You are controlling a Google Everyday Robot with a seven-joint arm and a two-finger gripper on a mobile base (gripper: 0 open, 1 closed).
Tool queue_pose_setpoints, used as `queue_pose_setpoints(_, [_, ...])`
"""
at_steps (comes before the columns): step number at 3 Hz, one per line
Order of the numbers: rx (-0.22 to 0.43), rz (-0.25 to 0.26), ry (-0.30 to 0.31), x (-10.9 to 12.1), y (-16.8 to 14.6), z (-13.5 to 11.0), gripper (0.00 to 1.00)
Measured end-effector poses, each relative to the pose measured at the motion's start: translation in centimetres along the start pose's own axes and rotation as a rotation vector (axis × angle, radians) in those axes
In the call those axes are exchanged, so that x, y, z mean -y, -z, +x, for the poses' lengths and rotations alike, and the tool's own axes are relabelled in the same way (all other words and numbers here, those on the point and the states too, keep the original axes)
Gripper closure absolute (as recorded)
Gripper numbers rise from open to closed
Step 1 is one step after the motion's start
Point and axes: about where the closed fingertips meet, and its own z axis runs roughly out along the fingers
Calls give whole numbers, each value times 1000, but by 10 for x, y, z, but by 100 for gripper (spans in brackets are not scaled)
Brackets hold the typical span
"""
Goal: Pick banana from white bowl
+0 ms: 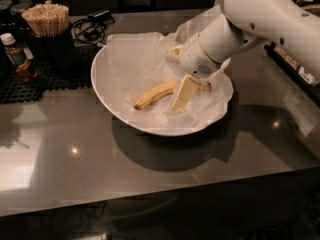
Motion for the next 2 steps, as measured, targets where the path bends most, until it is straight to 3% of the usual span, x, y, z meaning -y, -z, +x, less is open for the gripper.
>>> queue_pose_setpoints(1, [0,0,0,0,0,0,0])
queue_pose_setpoints(2, [-11,61,-2,3,16,-6,19])
